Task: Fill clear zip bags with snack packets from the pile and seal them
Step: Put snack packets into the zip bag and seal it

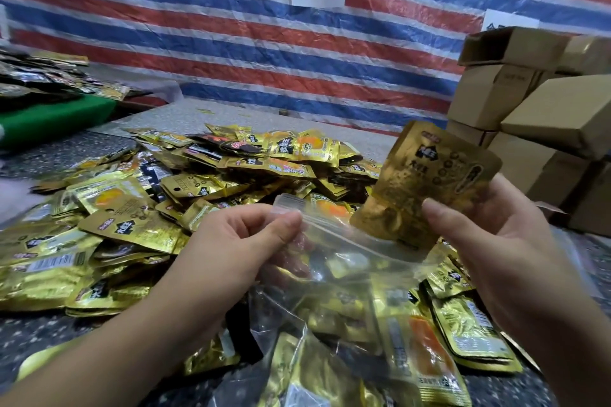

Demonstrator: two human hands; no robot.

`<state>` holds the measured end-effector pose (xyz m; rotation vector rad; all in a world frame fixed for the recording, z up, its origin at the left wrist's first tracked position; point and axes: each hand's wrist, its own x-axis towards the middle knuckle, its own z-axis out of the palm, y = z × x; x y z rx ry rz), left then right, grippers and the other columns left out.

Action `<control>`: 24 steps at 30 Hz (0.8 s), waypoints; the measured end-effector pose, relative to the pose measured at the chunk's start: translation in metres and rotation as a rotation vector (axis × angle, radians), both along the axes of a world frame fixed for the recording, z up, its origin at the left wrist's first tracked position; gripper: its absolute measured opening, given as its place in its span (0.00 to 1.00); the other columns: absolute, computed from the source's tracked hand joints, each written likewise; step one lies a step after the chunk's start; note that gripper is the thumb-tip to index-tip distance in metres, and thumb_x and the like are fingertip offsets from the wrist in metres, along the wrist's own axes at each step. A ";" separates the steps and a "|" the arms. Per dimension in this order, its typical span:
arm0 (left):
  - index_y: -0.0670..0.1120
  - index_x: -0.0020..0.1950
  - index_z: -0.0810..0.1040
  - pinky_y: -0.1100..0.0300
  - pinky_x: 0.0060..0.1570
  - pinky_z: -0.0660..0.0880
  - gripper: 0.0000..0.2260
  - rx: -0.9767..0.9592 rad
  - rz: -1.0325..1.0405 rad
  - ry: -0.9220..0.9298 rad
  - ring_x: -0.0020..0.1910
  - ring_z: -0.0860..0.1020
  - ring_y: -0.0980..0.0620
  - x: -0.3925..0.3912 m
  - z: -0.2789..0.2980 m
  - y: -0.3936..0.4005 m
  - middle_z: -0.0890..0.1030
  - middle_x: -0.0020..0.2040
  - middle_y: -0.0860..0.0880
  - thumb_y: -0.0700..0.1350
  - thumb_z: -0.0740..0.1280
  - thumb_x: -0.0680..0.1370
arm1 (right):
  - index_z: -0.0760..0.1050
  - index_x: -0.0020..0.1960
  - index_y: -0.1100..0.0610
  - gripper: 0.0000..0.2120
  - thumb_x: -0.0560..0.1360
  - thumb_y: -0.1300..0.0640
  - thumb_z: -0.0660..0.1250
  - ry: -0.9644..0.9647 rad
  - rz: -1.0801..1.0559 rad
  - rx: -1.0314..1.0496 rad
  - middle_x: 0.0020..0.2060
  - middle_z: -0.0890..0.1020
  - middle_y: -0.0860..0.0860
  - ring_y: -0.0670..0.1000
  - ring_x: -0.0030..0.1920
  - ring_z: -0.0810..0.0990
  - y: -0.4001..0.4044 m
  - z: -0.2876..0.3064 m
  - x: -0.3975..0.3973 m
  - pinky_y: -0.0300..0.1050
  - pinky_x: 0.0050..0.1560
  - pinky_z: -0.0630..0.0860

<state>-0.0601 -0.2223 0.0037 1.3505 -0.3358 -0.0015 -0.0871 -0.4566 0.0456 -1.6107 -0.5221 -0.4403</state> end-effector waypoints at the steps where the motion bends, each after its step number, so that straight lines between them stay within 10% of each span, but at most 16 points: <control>1: 0.48 0.39 0.86 0.62 0.26 0.77 0.11 -0.013 0.001 0.003 0.30 0.83 0.50 0.000 0.000 0.000 0.86 0.38 0.43 0.53 0.70 0.66 | 0.82 0.56 0.48 0.24 0.63 0.41 0.79 0.007 0.003 -0.009 0.54 0.85 0.54 0.53 0.55 0.84 -0.001 0.000 0.000 0.41 0.51 0.81; 13: 0.42 0.40 0.85 0.66 0.27 0.75 0.14 0.109 0.038 -0.062 0.28 0.81 0.55 -0.005 0.003 -0.005 0.85 0.35 0.47 0.52 0.67 0.70 | 0.81 0.56 0.46 0.14 0.71 0.51 0.69 0.156 0.122 -0.259 0.50 0.86 0.52 0.51 0.50 0.86 0.006 -0.002 -0.005 0.40 0.45 0.81; 21: 0.46 0.44 0.86 0.45 0.34 0.82 0.16 0.155 0.092 -0.084 0.36 0.85 0.47 -0.010 0.000 -0.009 0.86 0.39 0.47 0.54 0.63 0.73 | 0.81 0.57 0.44 0.11 0.78 0.57 0.69 0.073 -0.085 -0.605 0.50 0.85 0.45 0.49 0.50 0.85 0.003 -0.012 0.001 0.57 0.52 0.81; 24: 0.48 0.43 0.87 0.56 0.30 0.81 0.14 0.136 0.105 -0.107 0.39 0.85 0.49 -0.011 -0.002 -0.009 0.86 0.41 0.47 0.53 0.64 0.73 | 0.81 0.56 0.47 0.11 0.79 0.61 0.68 0.101 -0.016 -0.645 0.48 0.86 0.47 0.47 0.49 0.85 0.000 -0.011 0.002 0.46 0.49 0.81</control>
